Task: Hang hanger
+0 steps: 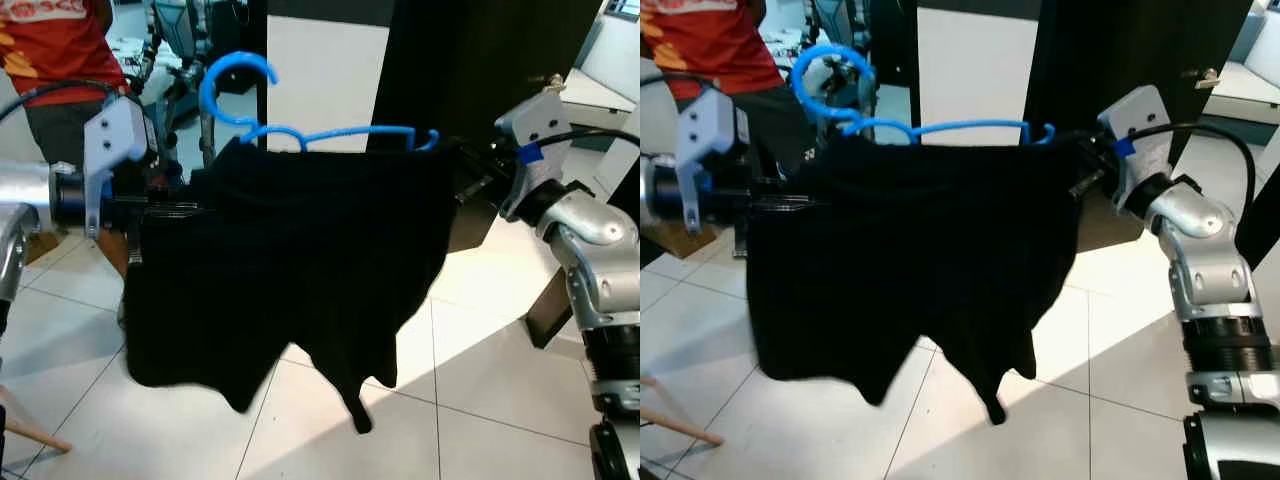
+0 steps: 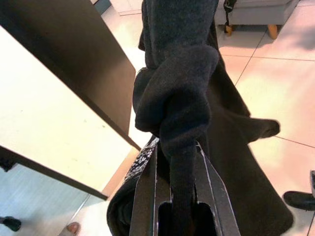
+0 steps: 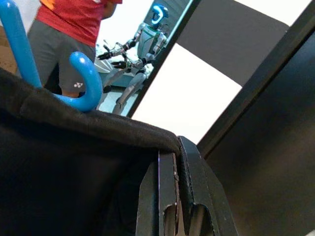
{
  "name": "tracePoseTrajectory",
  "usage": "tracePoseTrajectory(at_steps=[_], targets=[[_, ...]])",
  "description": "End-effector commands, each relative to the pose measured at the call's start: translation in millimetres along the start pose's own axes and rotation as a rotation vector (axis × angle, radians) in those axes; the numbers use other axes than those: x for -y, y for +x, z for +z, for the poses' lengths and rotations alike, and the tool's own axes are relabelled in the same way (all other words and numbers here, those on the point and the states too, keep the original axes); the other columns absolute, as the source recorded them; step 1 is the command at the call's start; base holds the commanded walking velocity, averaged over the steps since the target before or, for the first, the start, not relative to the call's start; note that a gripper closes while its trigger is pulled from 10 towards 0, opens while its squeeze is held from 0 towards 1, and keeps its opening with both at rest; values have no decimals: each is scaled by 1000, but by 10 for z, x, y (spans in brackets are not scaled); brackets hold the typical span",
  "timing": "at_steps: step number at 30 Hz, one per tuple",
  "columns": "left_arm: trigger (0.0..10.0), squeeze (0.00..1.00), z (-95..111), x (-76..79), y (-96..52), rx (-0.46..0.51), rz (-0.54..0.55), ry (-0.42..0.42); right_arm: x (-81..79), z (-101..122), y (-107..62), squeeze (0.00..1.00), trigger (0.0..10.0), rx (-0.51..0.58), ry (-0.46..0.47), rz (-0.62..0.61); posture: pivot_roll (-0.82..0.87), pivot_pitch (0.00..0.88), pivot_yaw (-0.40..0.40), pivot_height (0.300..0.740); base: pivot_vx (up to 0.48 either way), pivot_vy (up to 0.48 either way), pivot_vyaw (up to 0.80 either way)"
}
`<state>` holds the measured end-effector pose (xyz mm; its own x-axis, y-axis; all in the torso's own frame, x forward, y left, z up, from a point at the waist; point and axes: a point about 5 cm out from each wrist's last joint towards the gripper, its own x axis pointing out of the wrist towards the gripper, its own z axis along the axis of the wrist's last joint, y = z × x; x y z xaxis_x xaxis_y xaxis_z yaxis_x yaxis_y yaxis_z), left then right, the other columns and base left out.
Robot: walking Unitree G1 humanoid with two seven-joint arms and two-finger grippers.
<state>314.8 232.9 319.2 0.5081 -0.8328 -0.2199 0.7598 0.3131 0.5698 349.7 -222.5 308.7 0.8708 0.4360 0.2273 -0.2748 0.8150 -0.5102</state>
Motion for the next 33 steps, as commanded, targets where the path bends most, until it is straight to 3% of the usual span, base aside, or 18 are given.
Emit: tracePoseTrajectory(at_steps=[1, 12, 15, 17, 19, 20, 23, 28, 33], targets=[[10000, 0, 10, -7, -82, -31, 4, 6, 88, 35, -11, 0, 0, 20, -2, -51, 16, 0, -67, 740, 0, 0, 0], [10000, 0, -149, 170, -109, -103, -25, -52, 43, 86, 74, 0, 0, 74, 4, 5, 20, 0, -75, 740, 0, 0, 0], [10000, 0, -257, 250, -132, -164, -47, -74, -4, 143, 103, 0, 0, 95, -20, 77, 16, 0, -80, 740, 0, 0, 0], [10000, 0, -396, 300, -217, -254, -58, -98, -64, 147, 109, 0, 0, 79, -94, 163, 15, 0, -86, 740, 0, 0, 0], [10000, 0, -396, 300, -217, -254, -58, -98, -64, 147, 109, 0, 0, 79, -94, 163, 15, 0, -86, 740, 0, 0, 0], [10000, 0, -479, 318, -331, -325, -67, -114, -91, 120, 104, 0, 0, 60, -149, 213, 18, 0, -91, 740, 0, 0, 0], [10000, 0, -517, 322, -424, -377, -74, -121, -136, 97, 101, 0, 0, 49, -204, 266, 20, 0, -93, 740, 0, 0, 0], [10000, 0, -524, 345, -451, -401, -102, -124, -217, 93, 108, 0, 0, 47, -262, 332, 22, 0, -94, 740, 0, 0, 0], [10000, 0, -583, 448, -377, -427, -163, -127, -370, 227, 181, 0, 0, 111, -301, 435, 22, 0, -95, 740, 0, 0, 0]])
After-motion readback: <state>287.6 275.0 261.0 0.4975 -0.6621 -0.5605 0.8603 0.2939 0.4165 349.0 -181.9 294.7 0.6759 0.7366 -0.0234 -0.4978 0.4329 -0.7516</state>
